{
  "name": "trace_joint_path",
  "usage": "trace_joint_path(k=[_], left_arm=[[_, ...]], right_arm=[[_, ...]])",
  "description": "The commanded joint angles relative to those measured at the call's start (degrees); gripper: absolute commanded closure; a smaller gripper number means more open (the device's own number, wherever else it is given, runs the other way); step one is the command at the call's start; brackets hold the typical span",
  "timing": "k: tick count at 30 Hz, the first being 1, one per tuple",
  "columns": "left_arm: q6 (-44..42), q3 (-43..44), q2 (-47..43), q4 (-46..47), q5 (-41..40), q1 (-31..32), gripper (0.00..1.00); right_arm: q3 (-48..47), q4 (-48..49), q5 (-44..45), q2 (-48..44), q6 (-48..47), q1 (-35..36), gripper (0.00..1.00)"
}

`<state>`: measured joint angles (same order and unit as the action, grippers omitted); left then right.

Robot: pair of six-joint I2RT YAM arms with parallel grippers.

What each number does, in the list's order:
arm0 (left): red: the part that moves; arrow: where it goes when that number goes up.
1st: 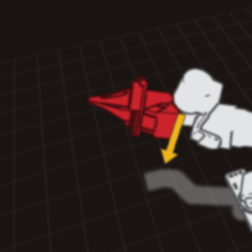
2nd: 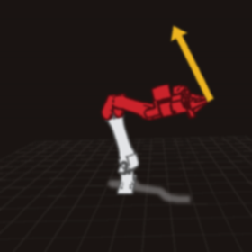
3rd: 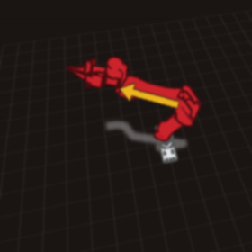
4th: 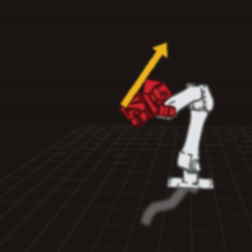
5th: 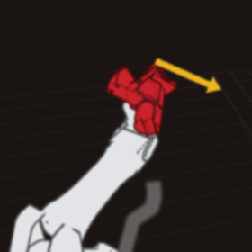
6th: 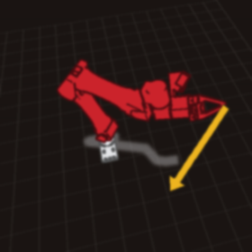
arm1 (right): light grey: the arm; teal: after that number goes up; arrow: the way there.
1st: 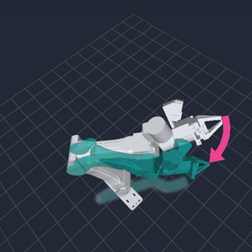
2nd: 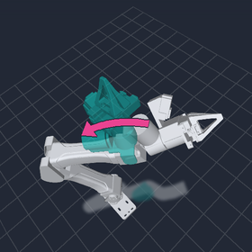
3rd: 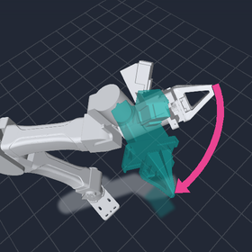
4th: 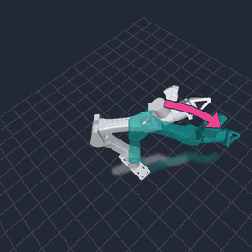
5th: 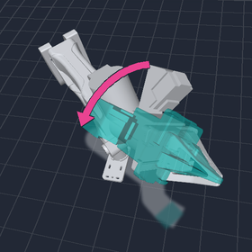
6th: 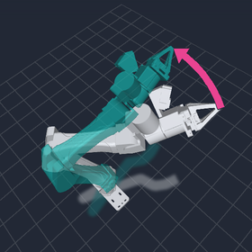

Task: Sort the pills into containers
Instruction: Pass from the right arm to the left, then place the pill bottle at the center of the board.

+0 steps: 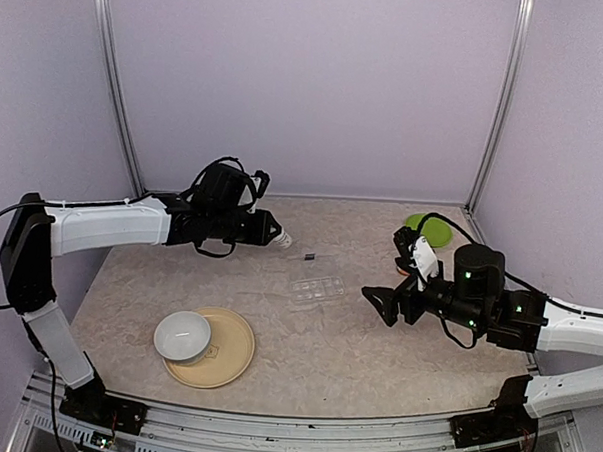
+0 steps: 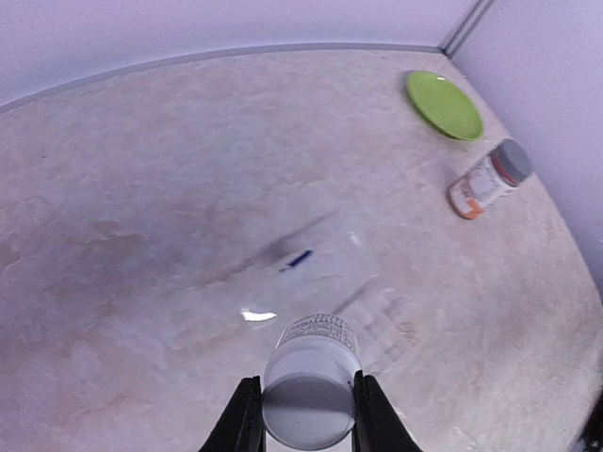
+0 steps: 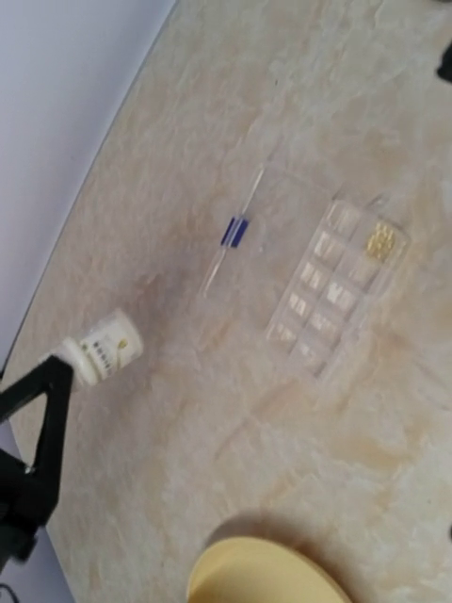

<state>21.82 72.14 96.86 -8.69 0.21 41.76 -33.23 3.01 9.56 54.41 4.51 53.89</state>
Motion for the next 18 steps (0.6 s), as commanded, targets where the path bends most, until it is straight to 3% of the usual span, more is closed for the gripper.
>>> trace_joint_path(k=[1, 18], left_arm=[[-4.71, 2.78, 3.92, -5.64, -10.43, -3.74, 1.00], [-3.81, -0.71, 10.44, -8.24, -20.14, -13.30, 1.00]], right_arm=[[-0.27, -0.41, 1.92, -0.78, 1.45, -0.64, 0.00], [0.99, -0.82, 3.58, -1.35, 2.91, -1.94, 0.00]])
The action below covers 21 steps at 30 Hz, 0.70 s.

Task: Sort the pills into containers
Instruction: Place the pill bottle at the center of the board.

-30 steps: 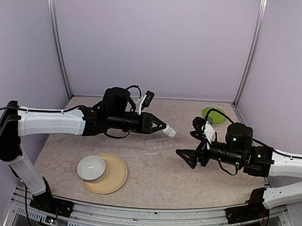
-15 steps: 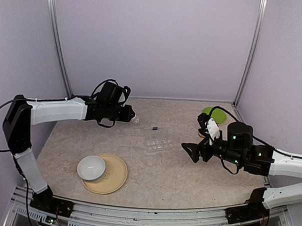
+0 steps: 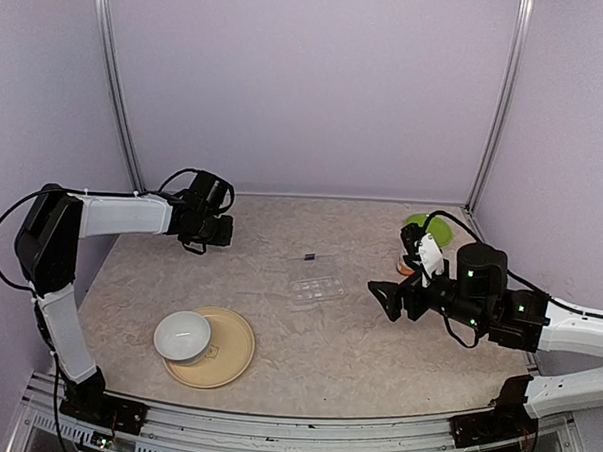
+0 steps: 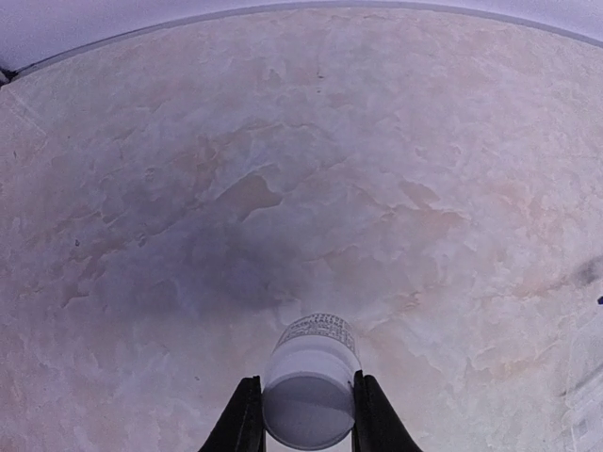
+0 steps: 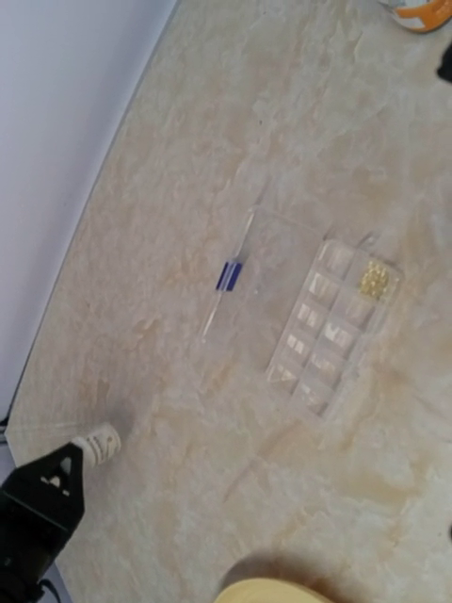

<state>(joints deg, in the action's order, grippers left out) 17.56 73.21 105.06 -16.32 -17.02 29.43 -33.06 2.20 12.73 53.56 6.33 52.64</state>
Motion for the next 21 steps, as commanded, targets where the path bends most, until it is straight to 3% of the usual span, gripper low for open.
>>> trace_joint_path(k=[1, 10, 14, 17, 21], left_arm=[[0.72, -2.22, 2.62, -0.24, -2.96, -1.21, 1.00], [1.31, -2.73, 4.35, -0.04, -5.11, -1.51, 1.00], [1.25, -2.70, 4.95, -0.47, -5.59, -1.41, 0.94], [1.15, -2.86, 5.16, -0.72, -5.66, -1.39, 0.86], [1.15, -3.32, 4.20, -0.07, -5.51, -1.41, 0.62]], right_arm=[[0.88, -0.08, 0.29, -0.39, 1.14, -0.74, 0.00], [1.07, 0.11, -0.27, 0.10, 1.36, -1.12, 0.00], [1.09, 0.41, -0.51, 0.44, 1.32, -1.32, 0.00], [0.95, 0.41, -0.64, 0.79, 1.15, -1.48, 0.00], [0.82, 0.45, -0.91, 1.23, 1.04, -1.70, 0.00]])
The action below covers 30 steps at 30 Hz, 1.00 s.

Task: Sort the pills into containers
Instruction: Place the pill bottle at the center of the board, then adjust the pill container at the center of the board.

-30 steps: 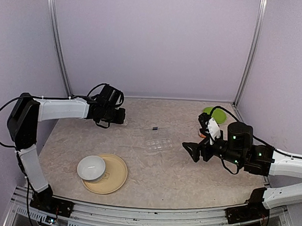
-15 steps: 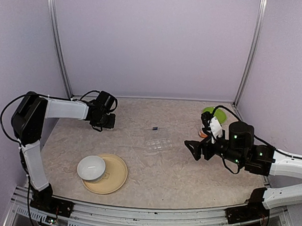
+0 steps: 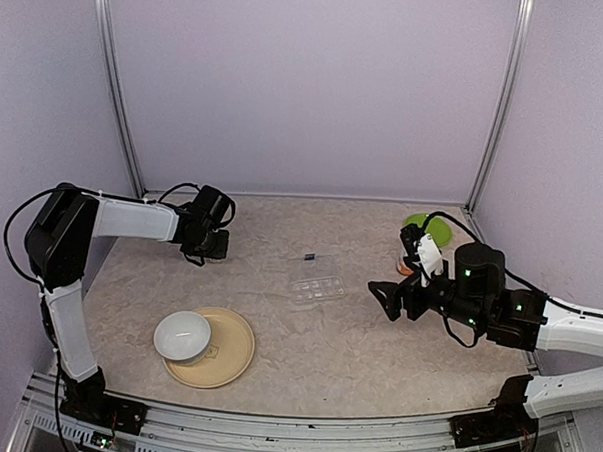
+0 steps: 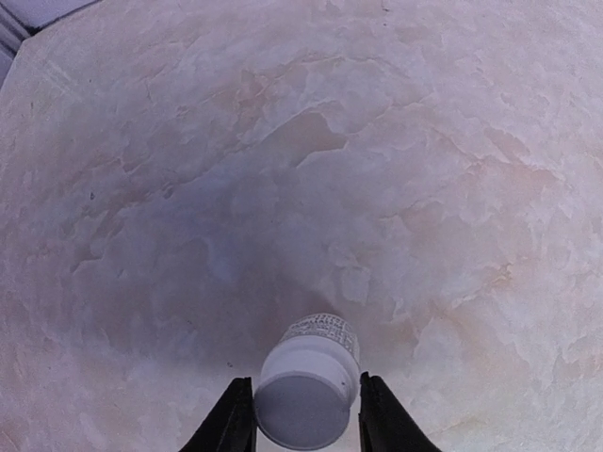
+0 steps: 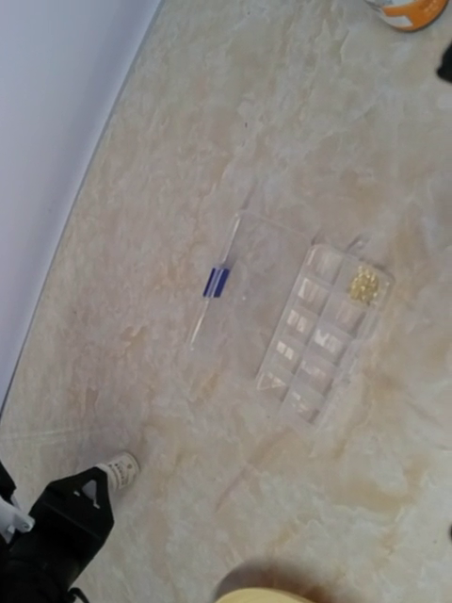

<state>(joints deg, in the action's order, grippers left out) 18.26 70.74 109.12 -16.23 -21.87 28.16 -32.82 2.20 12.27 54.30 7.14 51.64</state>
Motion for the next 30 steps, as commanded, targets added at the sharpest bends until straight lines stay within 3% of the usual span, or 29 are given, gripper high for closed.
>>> trace_joint_path(k=[1, 5, 15, 21, 30], left_arm=[[0.49, -0.81, -0.19, 0.00, -0.52, -0.11, 0.56], [0.33, -0.23, -1.18, 0.32, -0.45, 0.02, 0.50], [-0.11, -0.08, -6.13, 0.59, -4.49, 4.85, 0.19], [-0.93, 2.04, -4.78, -1.23, -5.40, 11.24, 0.17], [-2.31, 8.80, 5.27, -4.68, -3.76, 16.54, 0.18]], right_arm=[[0.58, 0.48, -0.54, 0.62, 0.25, -0.74, 0.00], [0.38, 0.61, -1.06, 1.05, 0.29, -0.84, 0.00], [-0.28, 0.03, -1.20, 1.39, 0.16, -1.21, 0.00], [-0.98, 0.09, -1.62, 2.07, 0.15, -1.46, 0.00], [-0.30, -0.30, -2.17, 1.27, 0.91, -1.54, 0.00]])
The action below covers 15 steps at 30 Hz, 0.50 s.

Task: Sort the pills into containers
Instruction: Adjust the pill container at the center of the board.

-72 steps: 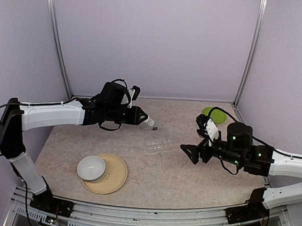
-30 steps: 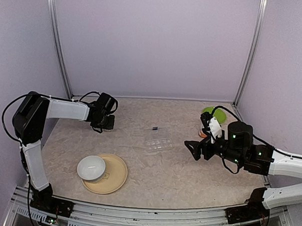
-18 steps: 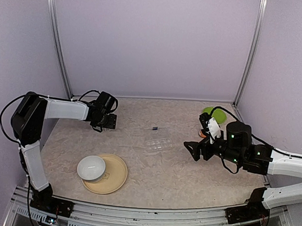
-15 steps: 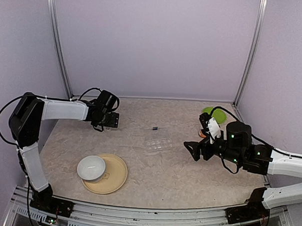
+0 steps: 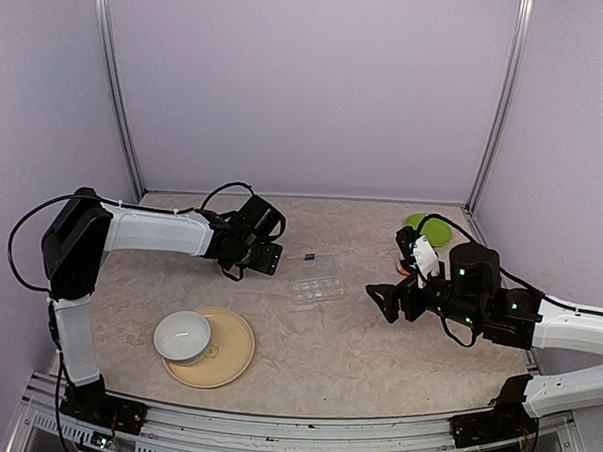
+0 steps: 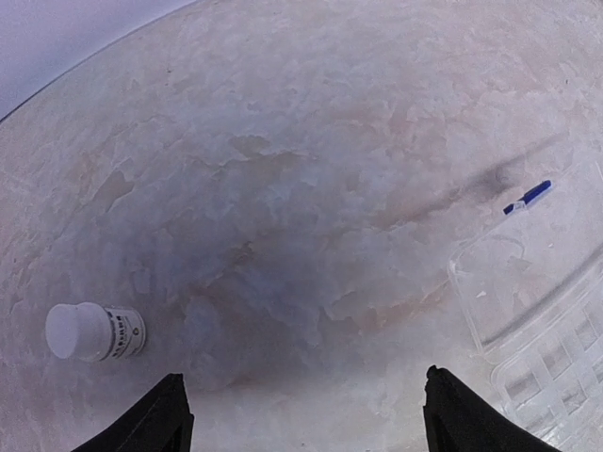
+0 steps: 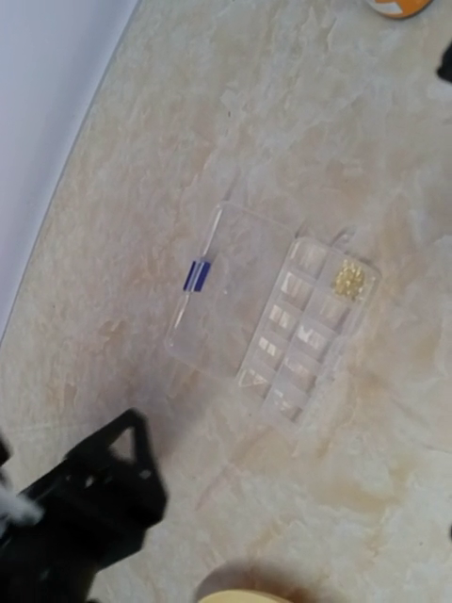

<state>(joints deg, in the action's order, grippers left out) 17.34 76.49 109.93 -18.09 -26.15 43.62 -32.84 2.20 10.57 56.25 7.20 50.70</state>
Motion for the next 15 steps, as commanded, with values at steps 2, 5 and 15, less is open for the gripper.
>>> trace_joint_path(k=[2, 5, 15], left_arm=[[-1.57, 3.88, 6.23, -3.15, 1.34, 1.96, 0.18], [-1.52, 4.28, 7.91, -3.55, 2.17, 2.96, 0.19], [-2.14, 3.83, 9.43, -3.83, 6.55, 6.41, 0.19]], right_arm=[[-0.09, -0.56, -0.17, -1.11, 0.97, -0.58, 0.00], [0.24, -0.67, 0.08, -1.81, 1.06, -0.54, 0.00], [0.24, -0.11, 0.19, -0.97, 0.88, -0.73, 0.00]])
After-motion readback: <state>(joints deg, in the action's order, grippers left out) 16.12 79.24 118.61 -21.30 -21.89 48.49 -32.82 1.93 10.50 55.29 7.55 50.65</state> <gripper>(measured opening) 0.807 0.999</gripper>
